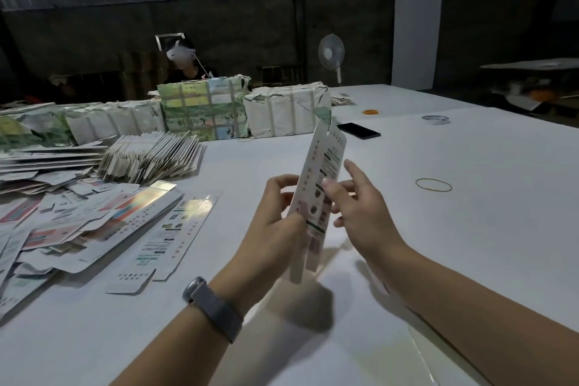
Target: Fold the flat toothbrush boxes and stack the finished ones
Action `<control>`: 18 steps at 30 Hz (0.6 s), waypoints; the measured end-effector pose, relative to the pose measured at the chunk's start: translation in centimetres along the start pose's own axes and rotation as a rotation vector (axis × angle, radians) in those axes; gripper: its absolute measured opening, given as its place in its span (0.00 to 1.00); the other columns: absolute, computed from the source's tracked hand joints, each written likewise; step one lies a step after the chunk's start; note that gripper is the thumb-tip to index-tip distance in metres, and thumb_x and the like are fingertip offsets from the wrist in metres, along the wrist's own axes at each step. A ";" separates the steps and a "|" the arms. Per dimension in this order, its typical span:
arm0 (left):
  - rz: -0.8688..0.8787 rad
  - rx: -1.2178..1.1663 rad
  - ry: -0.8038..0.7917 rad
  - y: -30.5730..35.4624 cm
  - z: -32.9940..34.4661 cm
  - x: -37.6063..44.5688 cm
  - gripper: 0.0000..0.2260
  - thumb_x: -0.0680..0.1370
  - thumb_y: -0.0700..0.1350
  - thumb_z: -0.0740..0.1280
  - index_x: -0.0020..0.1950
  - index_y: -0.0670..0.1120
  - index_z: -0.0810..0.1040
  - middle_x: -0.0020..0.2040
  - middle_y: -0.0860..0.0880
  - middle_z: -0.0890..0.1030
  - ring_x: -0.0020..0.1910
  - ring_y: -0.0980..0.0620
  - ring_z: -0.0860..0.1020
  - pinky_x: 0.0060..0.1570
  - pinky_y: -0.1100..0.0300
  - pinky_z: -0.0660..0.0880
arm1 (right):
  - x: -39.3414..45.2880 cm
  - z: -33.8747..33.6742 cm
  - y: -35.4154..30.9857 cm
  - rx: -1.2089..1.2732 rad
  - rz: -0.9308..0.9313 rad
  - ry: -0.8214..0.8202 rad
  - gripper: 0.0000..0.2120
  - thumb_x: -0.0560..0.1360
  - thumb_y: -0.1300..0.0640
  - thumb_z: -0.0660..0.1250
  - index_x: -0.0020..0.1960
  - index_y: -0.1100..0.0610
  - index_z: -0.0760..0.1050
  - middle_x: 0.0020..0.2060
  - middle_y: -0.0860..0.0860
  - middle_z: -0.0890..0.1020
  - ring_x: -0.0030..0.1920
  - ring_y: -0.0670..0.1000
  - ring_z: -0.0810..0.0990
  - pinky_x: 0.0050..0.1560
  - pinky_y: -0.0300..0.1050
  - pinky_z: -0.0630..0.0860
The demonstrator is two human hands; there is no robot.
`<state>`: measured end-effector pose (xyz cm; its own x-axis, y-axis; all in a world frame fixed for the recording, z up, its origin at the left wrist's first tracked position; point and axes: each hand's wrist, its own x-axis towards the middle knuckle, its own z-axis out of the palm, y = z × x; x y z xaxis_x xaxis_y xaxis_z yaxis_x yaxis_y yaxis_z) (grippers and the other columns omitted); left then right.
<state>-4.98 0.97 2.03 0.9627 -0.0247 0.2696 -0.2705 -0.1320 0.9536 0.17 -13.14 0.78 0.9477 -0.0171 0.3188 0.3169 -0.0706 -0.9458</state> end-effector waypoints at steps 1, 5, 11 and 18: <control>-0.013 -0.014 -0.009 -0.2 0.0 0.0 0.17 0.76 0.40 0.61 0.61 0.57 0.71 0.55 0.48 0.82 0.50 0.53 0.84 0.39 0.60 0.80 | 0.1 -0.1 0.0 -0.001 0.001 0.032 0.28 0.79 0.47 0.66 0.76 0.43 0.61 0.46 0.45 0.78 0.39 0.36 0.80 0.43 0.42 0.73; -0.053 -0.046 -0.022 -0.3 -0.3 0.0 0.23 0.66 0.41 0.60 0.60 0.56 0.70 0.52 0.50 0.83 0.45 0.54 0.84 0.35 0.63 0.78 | 0.1 -0.2 0.2 0.034 0.075 0.066 0.31 0.79 0.47 0.68 0.78 0.46 0.61 0.43 0.46 0.73 0.41 0.43 0.78 0.45 0.45 0.72; -0.087 -0.131 -0.036 -0.7 0.3 0.0 0.20 0.71 0.35 0.63 0.61 0.50 0.76 0.53 0.49 0.85 0.50 0.51 0.84 0.43 0.58 0.81 | -0.8 0.2 -0.1 0.196 0.080 -0.048 0.08 0.80 0.56 0.67 0.58 0.49 0.79 0.44 0.51 0.86 0.45 0.51 0.87 0.46 0.53 0.84; -0.203 -0.317 -0.123 -0.4 -0.1 0.0 0.18 0.85 0.58 0.54 0.69 0.56 0.76 0.60 0.48 0.84 0.57 0.48 0.84 0.51 0.50 0.82 | -1.3 0.2 0.0 -0.035 -0.038 -0.093 0.15 0.81 0.49 0.64 0.67 0.45 0.73 0.47 0.44 0.83 0.50 0.50 0.84 0.51 0.50 0.82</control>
<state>-4.85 1.12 1.62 0.9860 -0.1510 0.0713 -0.0458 0.1660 0.9851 -1.04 -12.92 0.36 0.9350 0.0792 0.3458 0.3527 -0.1038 -0.9299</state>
